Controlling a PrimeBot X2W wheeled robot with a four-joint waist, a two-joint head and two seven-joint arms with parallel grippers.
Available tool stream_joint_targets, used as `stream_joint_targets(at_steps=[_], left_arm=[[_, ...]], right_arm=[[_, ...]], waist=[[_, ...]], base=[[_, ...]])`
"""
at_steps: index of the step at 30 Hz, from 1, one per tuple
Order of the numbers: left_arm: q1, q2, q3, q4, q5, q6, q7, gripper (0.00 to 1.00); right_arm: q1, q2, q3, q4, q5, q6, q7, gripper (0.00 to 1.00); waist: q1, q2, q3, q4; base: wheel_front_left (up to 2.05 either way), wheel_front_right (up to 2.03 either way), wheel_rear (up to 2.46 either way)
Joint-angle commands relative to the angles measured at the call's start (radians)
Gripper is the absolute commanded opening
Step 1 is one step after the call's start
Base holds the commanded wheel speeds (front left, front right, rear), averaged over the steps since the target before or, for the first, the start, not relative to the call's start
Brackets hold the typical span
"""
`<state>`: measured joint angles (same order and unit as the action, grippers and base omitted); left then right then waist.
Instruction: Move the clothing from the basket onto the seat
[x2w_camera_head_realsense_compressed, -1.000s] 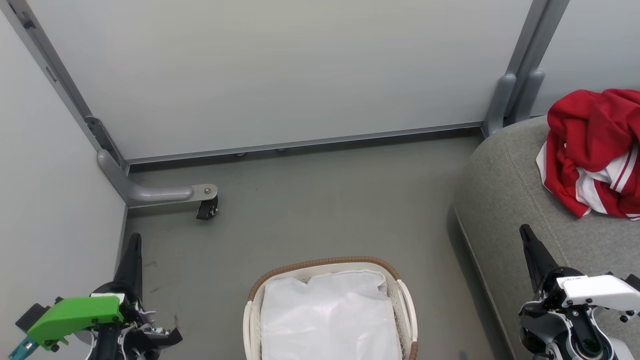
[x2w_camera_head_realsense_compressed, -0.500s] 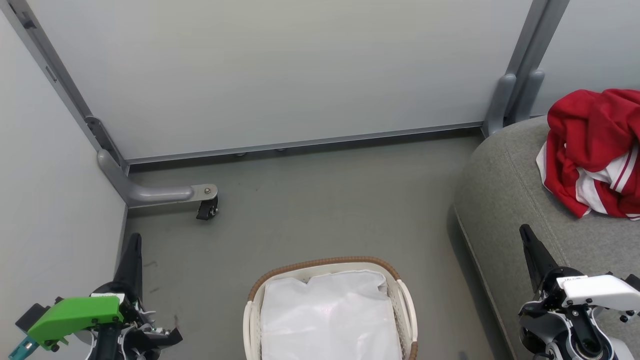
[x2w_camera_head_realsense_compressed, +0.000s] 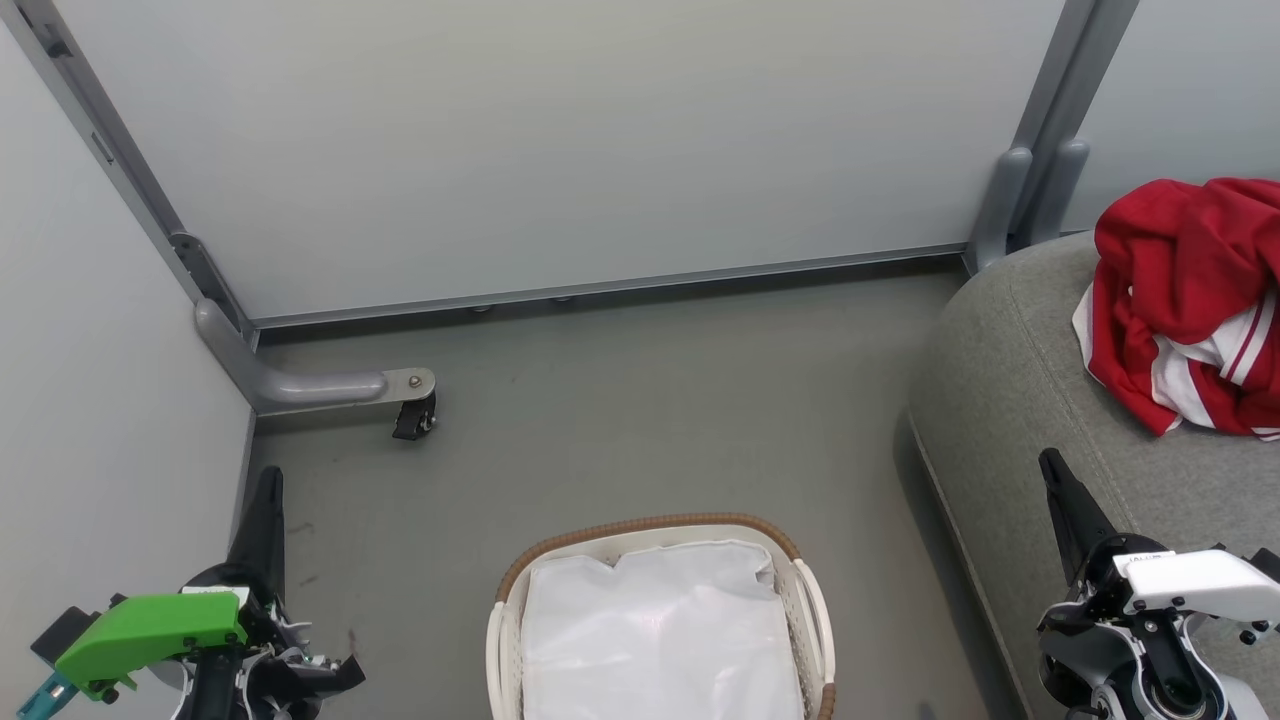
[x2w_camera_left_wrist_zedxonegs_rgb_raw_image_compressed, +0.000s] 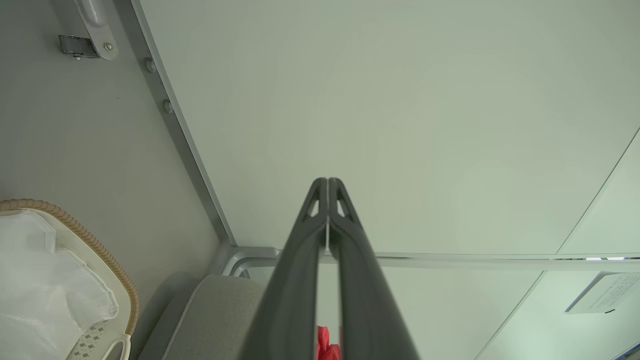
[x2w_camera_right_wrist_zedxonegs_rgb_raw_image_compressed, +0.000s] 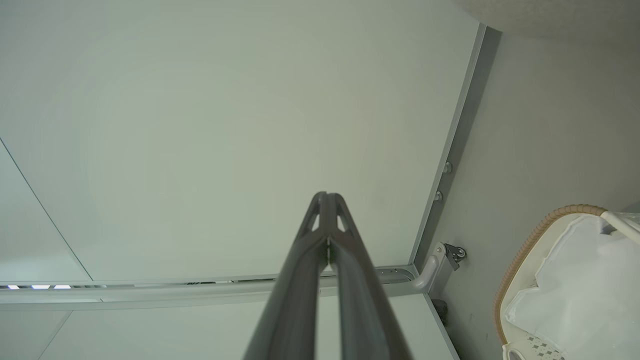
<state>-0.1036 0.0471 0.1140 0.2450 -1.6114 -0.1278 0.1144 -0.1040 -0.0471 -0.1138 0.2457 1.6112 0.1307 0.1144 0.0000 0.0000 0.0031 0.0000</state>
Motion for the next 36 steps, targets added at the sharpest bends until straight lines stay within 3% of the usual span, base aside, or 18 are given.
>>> stream_joint_targets(at_steps=[1,36], left_arm=[[-0.011,0.006,0.002,-0.002,-0.003,-0.005,0.003,0.00],[-0.011,0.006,0.002,-0.002,-0.003,-0.005,0.003,0.00]], right_arm=[[-0.008,-0.006,-0.002,-0.004,0.003,0.000,0.003,0.00],[-0.008,-0.006,-0.002,-0.004,0.003,0.000,0.003,0.00]], waist=[[0.0000,0.0000,0.000,0.000],[0.0000,0.0000,0.000,0.000]], base=[[0.00,0.00,0.00],[0.00,0.00,0.00]])
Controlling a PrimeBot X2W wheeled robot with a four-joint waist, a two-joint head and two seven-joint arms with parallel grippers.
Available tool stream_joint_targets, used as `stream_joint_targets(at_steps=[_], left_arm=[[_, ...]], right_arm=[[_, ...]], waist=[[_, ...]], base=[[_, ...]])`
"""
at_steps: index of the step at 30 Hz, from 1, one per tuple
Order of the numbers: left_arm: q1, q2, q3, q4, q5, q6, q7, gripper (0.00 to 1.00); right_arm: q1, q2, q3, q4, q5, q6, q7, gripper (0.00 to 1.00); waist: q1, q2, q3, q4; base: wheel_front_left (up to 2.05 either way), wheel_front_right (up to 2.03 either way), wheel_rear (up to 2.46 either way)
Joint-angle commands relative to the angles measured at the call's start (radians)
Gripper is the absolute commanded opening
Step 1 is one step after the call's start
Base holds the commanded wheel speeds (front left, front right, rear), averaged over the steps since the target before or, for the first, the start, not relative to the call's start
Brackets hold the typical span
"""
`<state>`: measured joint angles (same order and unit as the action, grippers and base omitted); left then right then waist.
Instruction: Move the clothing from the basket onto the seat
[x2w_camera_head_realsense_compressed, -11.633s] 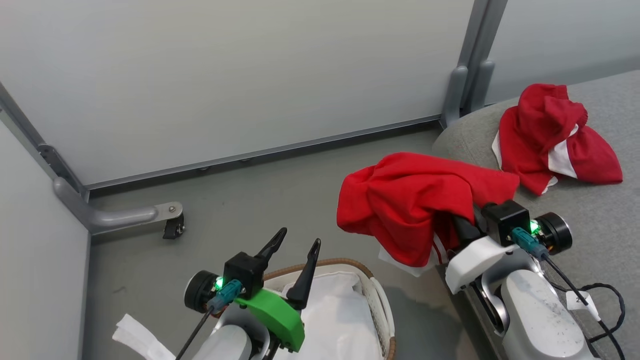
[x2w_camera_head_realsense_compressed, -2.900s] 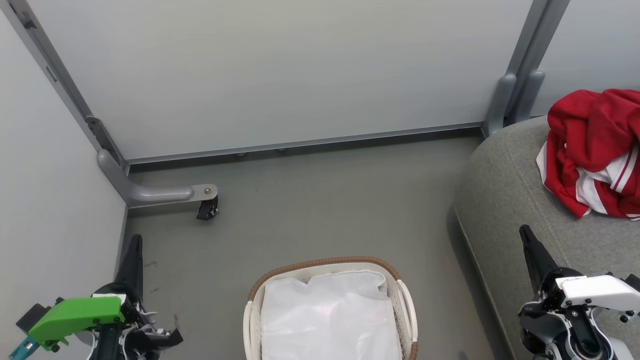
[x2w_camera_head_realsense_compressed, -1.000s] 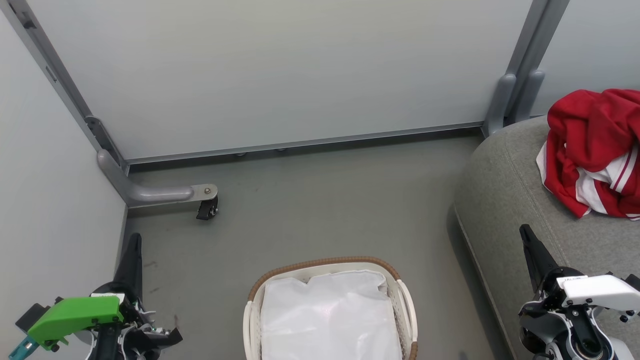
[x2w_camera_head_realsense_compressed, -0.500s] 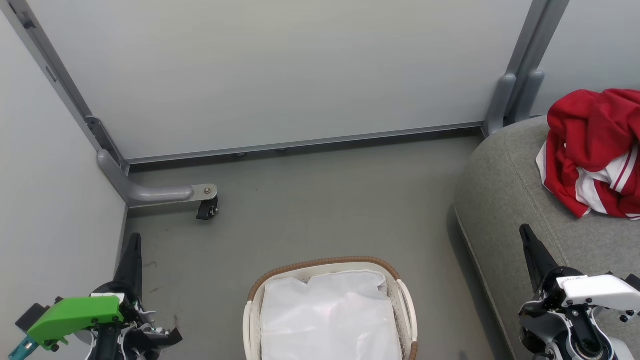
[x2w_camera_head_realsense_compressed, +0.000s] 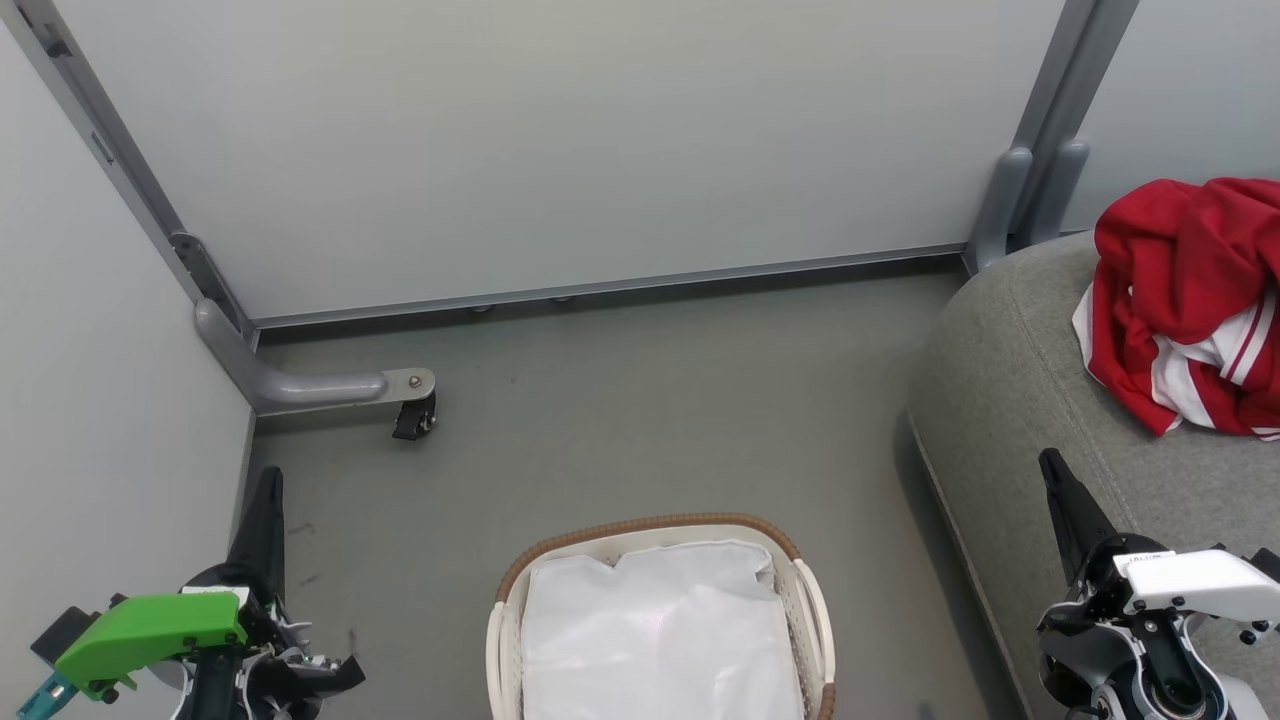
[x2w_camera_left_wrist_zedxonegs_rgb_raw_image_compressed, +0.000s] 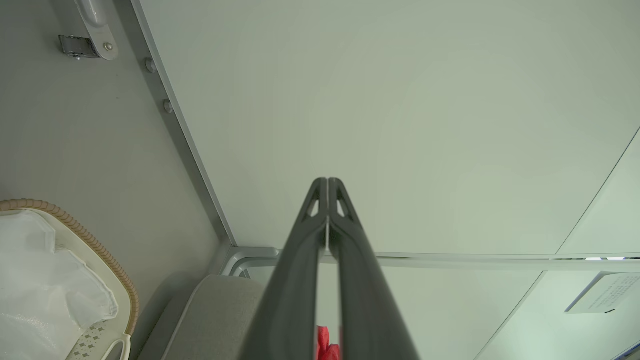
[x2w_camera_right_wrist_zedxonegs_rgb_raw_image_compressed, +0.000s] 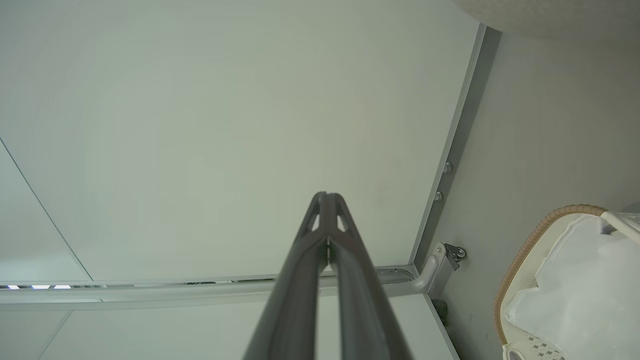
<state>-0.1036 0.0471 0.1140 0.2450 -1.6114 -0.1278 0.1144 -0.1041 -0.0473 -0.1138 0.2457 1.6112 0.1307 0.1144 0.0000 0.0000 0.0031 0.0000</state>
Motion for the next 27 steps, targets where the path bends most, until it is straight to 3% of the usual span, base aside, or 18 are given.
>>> stream_joint_targets(at_steps=[1,27], left_arm=[[-0.011,0.006,0.002,-0.002,-0.003,-0.005,0.003,0.00],[-0.011,0.006,0.002,-0.002,-0.003,-0.006,0.003,0.00]], right_arm=[[-0.008,-0.006,-0.002,-0.004,0.004,0.000,0.003,0.00],[-0.008,-0.006,-0.002,-0.004,0.004,0.000,0.003,0.00]], waist=[[0.0000,0.0000,0.000,0.000],[0.0000,0.0000,0.000,0.000]], base=[[0.00,0.00,0.00],[0.00,0.00,0.00]])
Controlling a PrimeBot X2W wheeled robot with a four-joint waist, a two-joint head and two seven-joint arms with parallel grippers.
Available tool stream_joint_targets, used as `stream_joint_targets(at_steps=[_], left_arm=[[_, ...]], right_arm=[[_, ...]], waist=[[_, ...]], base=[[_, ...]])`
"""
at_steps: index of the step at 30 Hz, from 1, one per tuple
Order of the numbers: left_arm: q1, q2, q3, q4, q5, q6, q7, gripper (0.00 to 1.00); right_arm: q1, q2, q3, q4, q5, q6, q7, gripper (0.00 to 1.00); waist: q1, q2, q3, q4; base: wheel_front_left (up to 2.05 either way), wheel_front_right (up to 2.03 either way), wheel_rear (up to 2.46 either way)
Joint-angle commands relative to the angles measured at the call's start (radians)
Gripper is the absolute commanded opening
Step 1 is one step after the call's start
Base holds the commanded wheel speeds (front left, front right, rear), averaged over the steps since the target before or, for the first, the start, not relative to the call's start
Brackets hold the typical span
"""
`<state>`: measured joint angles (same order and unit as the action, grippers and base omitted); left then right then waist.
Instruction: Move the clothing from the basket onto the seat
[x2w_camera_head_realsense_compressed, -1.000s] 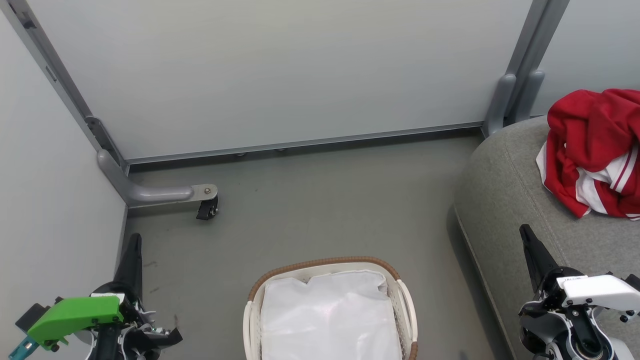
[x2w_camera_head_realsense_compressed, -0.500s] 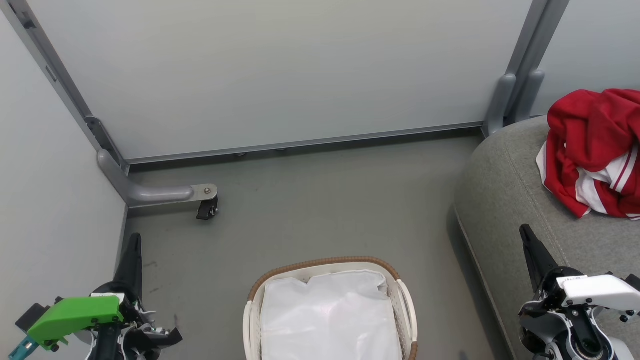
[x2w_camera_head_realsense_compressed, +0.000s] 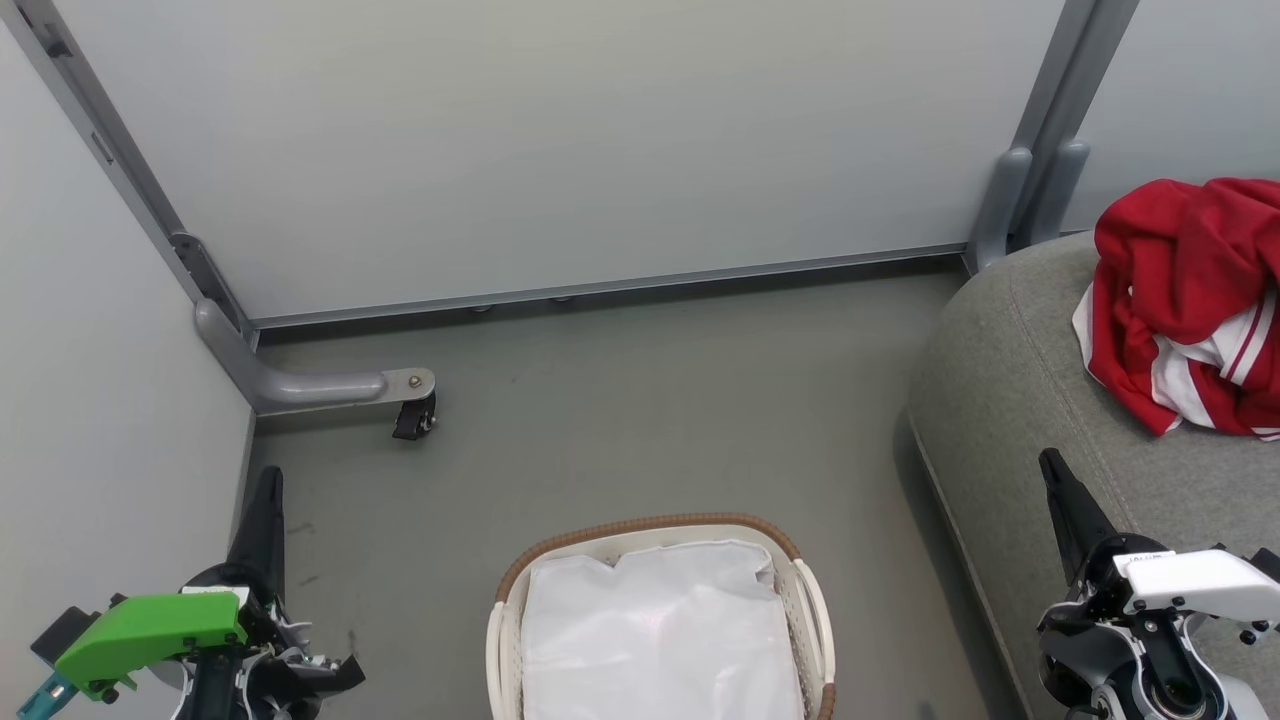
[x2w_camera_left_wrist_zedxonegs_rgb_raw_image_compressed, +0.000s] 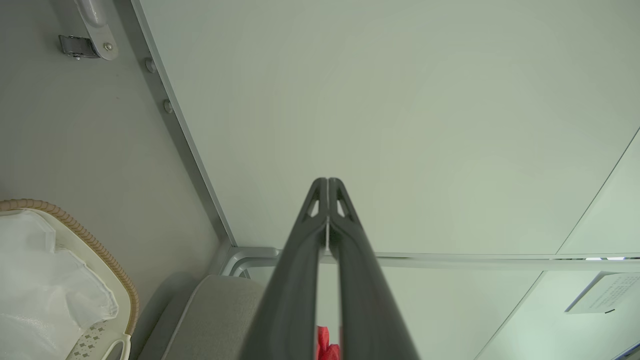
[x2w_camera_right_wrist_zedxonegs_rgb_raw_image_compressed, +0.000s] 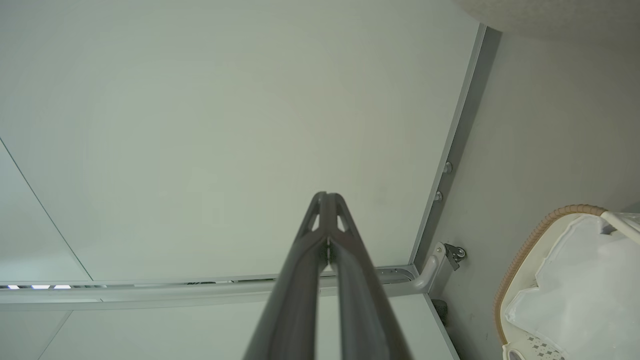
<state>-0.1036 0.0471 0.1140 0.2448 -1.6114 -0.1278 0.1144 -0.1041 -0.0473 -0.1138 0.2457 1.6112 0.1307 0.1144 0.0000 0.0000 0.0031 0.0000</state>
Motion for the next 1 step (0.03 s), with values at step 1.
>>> stream_joint_targets(at_steps=[1], left_arm=[[-0.011,0.006,0.002,-0.001,-0.003,-0.006,0.003,0.00]], right_arm=[[-0.008,-0.006,-0.002,-0.004,0.004,0.000,0.003,0.00]], waist=[[0.0000,0.0000,0.000,0.000]], base=[[0.00,0.00,0.00]])
